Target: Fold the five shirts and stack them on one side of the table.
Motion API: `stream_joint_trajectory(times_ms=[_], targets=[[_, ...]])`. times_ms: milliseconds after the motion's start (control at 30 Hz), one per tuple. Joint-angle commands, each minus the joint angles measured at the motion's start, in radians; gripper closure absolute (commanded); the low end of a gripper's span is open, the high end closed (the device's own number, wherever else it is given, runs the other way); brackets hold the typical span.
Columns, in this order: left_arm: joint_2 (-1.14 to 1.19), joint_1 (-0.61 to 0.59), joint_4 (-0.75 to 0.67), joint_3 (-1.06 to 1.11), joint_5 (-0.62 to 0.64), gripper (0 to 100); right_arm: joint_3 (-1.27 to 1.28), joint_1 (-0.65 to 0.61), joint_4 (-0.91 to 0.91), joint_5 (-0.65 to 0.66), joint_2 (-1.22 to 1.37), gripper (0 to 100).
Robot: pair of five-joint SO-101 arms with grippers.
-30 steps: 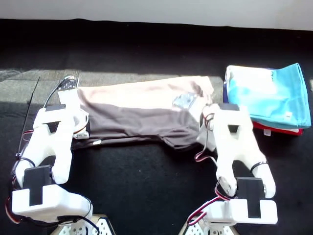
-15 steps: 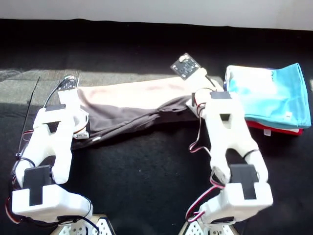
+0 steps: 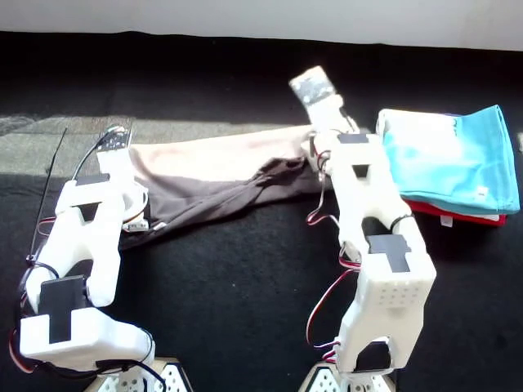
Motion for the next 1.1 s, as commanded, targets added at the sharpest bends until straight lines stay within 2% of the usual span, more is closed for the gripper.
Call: stream_joint_trajectory(times_ms=[0,133,267,367,533,667,867,1067], targets=[[0.010,-0.025,-0.029,0.001,0.006,99,-0.073,0.018,0.005,-0.163,-0.010,78.5],[0.010,-0.025,-0.029,0.001,0.006,99,-0.093,0.018,0.102,-0.180,-0.016,78.5],[0.010,-0.025,-0.029,0.001,0.006,99,-0.113,0.013,0.323,-0.178,-0.064,78.6],[0.010,-0.025,-0.029,0.001,0.006,99,-0.113,-0.007,0.407,-0.176,-0.096,84.2],[0.010,-0.025,-0.029,0.001,0.006,99,-0.102,-0.019,0.381,-0.176,-0.081,95.1],[0.010,-0.025,-0.029,0.001,0.006,99,-0.114,-0.015,0.312,-0.183,-0.054,95.1],[0.010,-0.025,-0.029,0.001,0.005,99,-0.113,-0.038,0.312,-0.184,-0.170,95.1],[0.010,-0.025,-0.029,0.001,0.003,99,-0.102,-0.122,0.346,-0.181,-0.277,95.1]])
